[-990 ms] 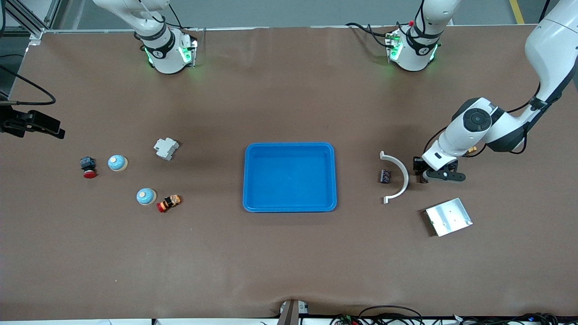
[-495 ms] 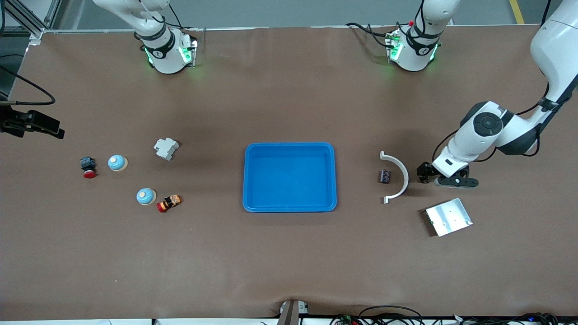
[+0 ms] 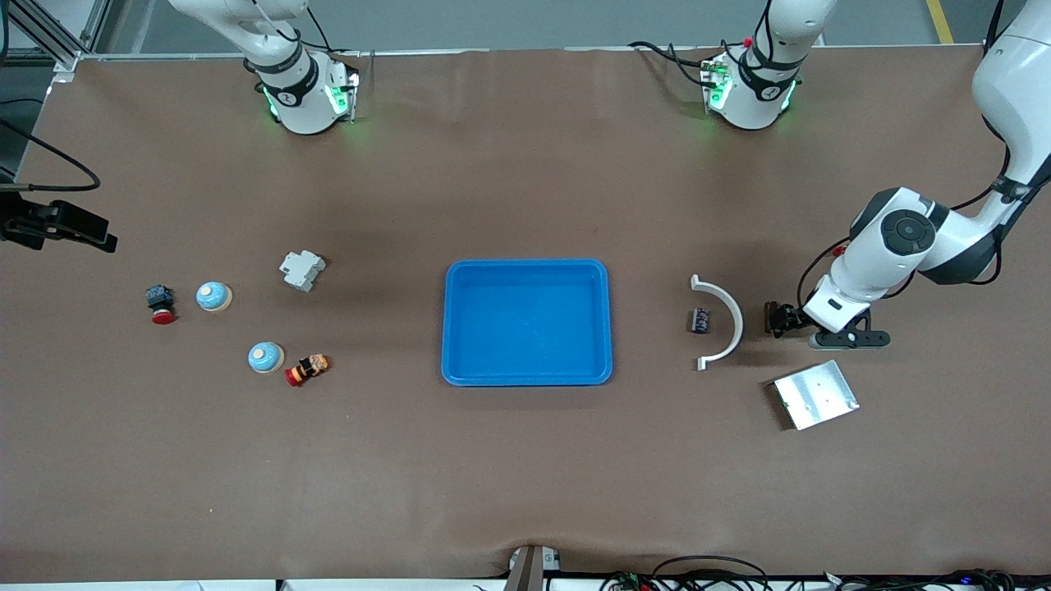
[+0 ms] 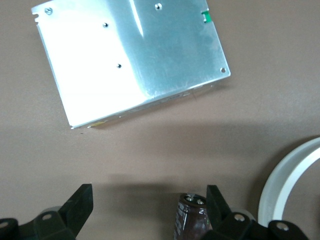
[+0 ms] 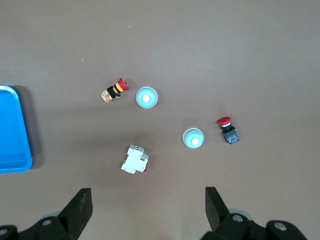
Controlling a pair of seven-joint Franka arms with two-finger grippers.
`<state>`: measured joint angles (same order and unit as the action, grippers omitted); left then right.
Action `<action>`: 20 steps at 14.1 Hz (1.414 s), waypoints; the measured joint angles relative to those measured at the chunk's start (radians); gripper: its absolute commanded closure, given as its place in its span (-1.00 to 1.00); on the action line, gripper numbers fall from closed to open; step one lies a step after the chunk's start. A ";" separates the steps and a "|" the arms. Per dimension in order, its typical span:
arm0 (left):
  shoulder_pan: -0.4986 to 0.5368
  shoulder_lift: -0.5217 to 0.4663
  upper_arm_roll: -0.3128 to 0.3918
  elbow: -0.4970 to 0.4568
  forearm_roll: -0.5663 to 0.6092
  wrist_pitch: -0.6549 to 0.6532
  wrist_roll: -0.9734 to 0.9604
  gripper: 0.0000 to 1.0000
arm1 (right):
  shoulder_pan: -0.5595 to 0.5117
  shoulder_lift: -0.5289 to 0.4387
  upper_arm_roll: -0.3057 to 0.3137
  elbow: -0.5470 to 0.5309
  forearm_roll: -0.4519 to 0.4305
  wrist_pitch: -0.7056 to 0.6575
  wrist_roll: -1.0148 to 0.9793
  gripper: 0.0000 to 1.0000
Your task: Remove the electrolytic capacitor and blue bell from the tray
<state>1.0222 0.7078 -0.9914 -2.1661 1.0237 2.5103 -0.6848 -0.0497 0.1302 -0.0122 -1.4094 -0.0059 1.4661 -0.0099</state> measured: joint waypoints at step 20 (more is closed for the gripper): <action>0.007 -0.109 -0.339 0.465 -0.385 -0.689 0.287 -1.00 | -0.006 0.000 0.001 0.000 0.002 0.000 0.000 -1.00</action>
<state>1.0288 0.5989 -1.3303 -1.7010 0.6388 1.8214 -0.3976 -0.0554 0.1302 -0.0117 -1.4093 -0.0041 1.4660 -0.0099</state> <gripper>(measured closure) 0.000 0.000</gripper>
